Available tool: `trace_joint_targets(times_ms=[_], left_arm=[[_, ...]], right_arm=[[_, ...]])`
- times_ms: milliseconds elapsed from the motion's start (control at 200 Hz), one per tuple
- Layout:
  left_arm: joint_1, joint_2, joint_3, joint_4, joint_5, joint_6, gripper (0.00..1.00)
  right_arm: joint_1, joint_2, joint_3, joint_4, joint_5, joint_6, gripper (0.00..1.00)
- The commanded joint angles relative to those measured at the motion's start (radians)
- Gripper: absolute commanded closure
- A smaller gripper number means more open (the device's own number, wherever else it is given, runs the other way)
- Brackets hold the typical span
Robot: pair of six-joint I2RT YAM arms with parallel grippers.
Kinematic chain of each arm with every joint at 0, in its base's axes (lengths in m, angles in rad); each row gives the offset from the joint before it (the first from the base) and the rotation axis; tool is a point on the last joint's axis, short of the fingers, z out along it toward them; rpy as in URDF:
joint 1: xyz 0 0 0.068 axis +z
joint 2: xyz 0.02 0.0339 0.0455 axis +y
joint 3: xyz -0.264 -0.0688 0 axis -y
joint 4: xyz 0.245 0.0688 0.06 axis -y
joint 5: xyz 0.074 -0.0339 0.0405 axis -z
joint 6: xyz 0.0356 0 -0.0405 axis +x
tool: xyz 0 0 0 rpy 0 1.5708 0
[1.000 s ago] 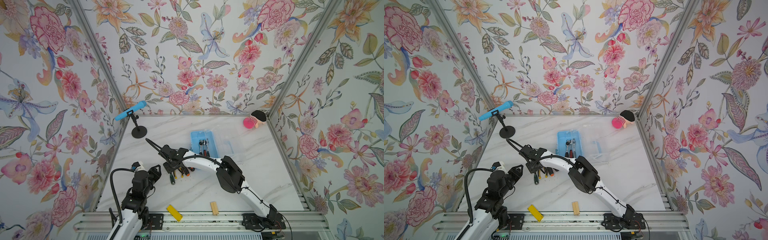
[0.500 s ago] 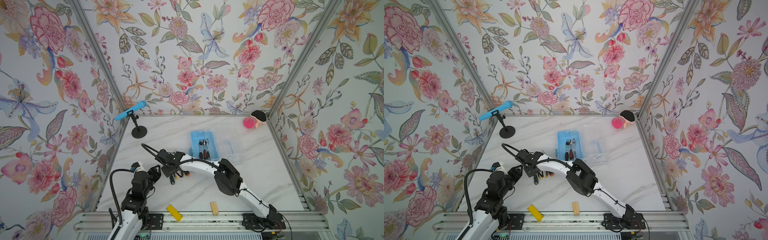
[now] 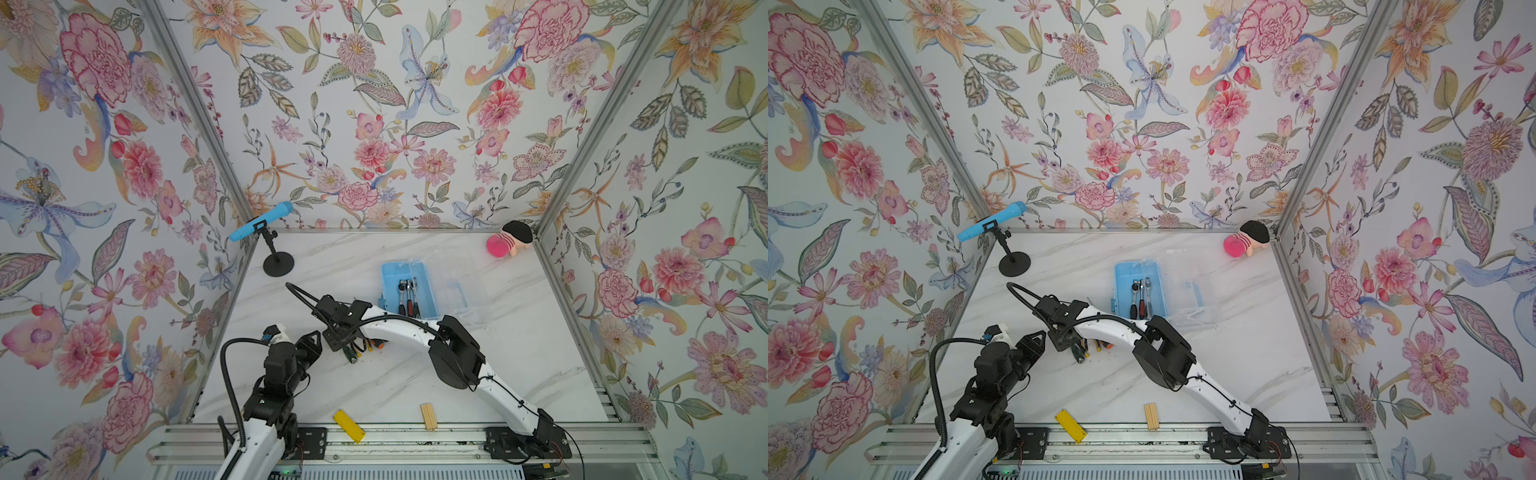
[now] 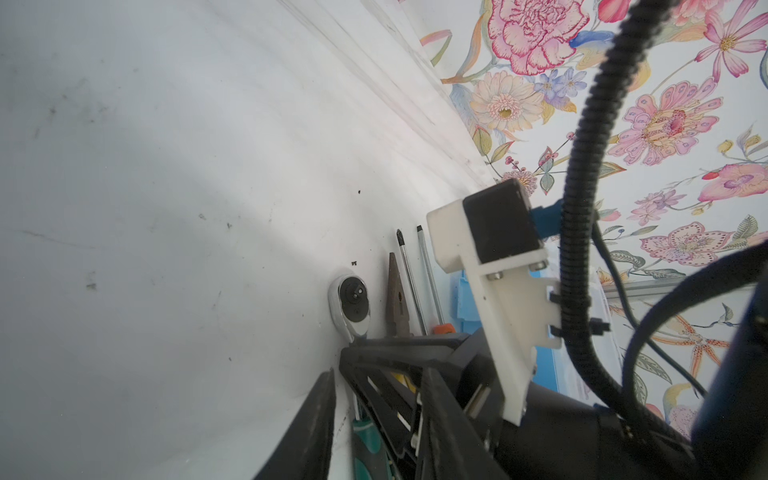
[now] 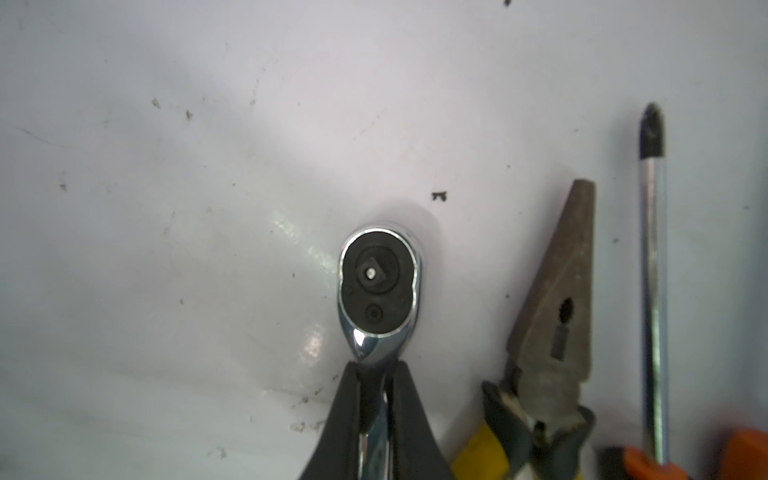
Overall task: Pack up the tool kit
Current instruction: 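Lift the green-handled ratchet with the right gripper over the blue box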
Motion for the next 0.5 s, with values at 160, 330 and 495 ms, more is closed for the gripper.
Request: trace_joint_targets(times_ms=[160, 330, 495], left_arm=[[0.012, 0.038, 0.05, -0.001, 0.0, 0.048, 0.64], [0.01, 0.066, 0.109, -0.02, -0.005, 0.077, 0.64], [0.01, 0.089, 0.145, -0.037, -0.017, 0.099, 0.62]], right_arm=[[-0.036, -0.05, 0.0, -0.048, -0.066, -0.008, 1.0], [-0.06, -0.135, 0.0, -0.029, -0.113, -0.013, 1.0], [-0.084, -0.206, -0.004, -0.024, -0.133, -0.018, 1.0]])
